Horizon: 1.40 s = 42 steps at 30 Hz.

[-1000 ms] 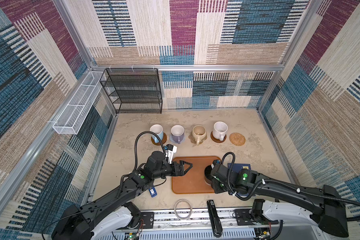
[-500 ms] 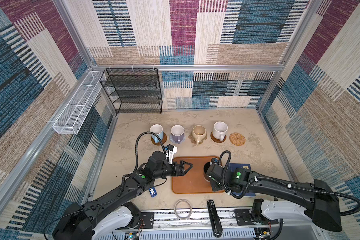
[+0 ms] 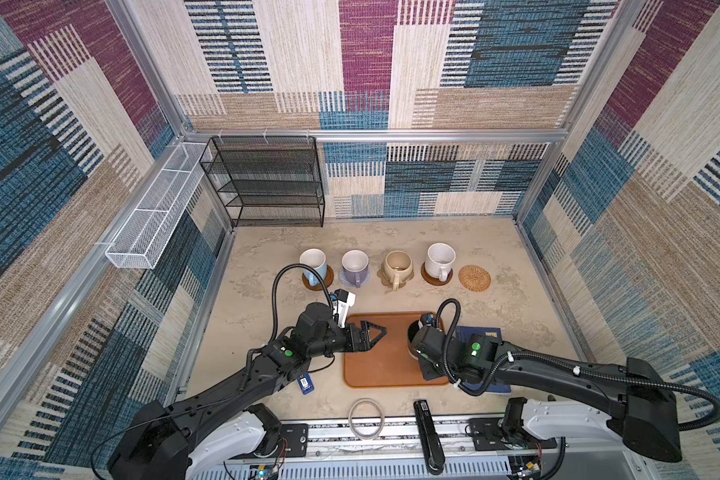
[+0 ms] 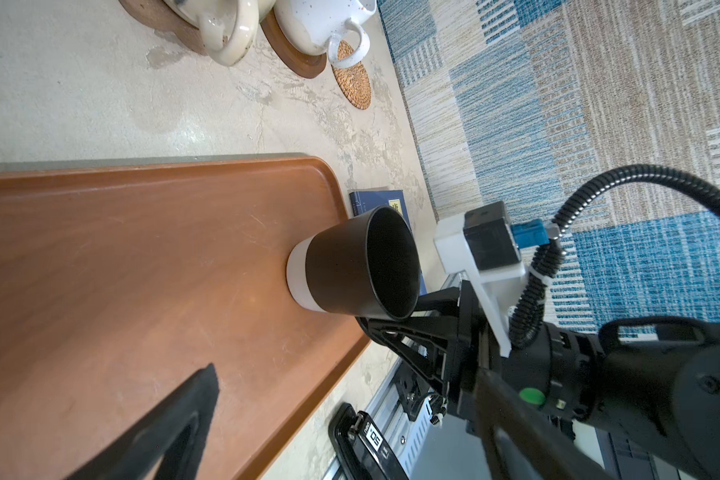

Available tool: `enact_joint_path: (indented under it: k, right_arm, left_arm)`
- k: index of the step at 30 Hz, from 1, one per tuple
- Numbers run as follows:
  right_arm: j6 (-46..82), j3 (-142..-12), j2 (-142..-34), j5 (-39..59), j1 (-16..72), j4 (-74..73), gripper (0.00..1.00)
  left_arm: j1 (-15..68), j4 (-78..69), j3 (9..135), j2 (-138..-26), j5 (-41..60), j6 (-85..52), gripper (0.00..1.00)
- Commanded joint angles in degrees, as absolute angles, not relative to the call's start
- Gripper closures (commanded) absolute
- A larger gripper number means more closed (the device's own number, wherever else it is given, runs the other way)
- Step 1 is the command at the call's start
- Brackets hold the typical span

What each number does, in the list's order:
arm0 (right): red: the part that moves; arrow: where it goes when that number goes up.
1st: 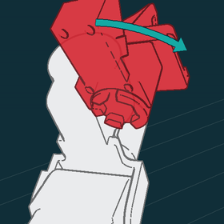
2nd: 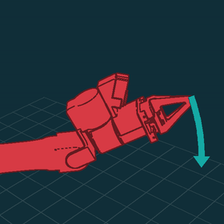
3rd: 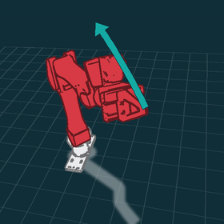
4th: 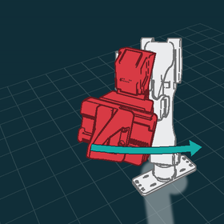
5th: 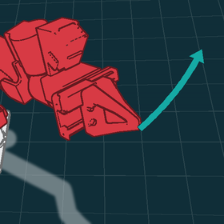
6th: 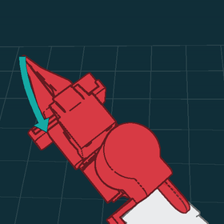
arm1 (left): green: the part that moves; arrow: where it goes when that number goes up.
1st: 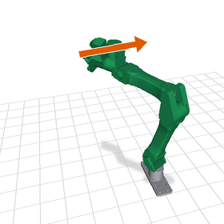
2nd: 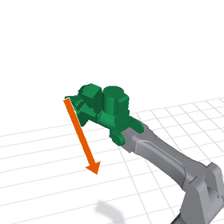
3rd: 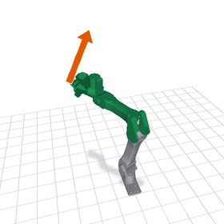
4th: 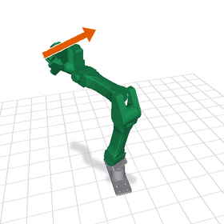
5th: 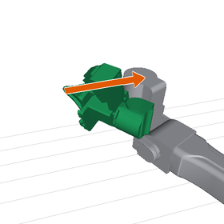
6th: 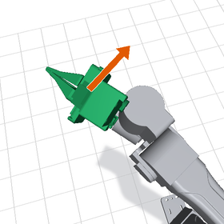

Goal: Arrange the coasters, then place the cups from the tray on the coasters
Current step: 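Lift the black mug off the tray with right gripper, then carry the black mug to the woven rattan coaster and lower it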

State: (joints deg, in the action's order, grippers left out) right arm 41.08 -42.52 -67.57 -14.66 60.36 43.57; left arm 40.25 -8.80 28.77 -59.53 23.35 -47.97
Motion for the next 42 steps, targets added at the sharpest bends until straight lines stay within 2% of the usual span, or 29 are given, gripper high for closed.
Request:
enact_joint_path:
  k: [1,12,17,29,35,42]
  right_arm:
    - [40.18,-43.67,-66.48,-16.54,60.40,40.54,1.00]
    - [37.20,-46.96,-63.55,-17.82,59.54,39.14,1.00]
    - [33.74,-49.98,-63.48,-18.58,57.31,36.23,1.00]
    - [23.28,-56.78,-61.49,-17.19,45.82,32.23,1.00]
    - [19.90,-57.75,-62.16,-14.72,37.62,27.57,1.00]
    - [17.54,-60.03,-65.28,-10.49,26.22,25.16,1.00]
  left_arm:
    - [40.25,-14.09,27.55,-58.69,23.86,-51.24,0.02]
    - [40.18,-19.88,26.36,-57.98,23.63,-53.70,0.02]
    - [40.17,-13.07,29.86,-56.06,20.95,-51.79,0.01]
    - [40.08,-7.16,39.87,-56.35,19.68,-47.30,0.01]
    - [40.08,-7.82,46.74,-61.83,20.37,-46.45,0.01]
    - [39.93,-0.57,61.33,-73.11,22.41,-42.30,0.02]
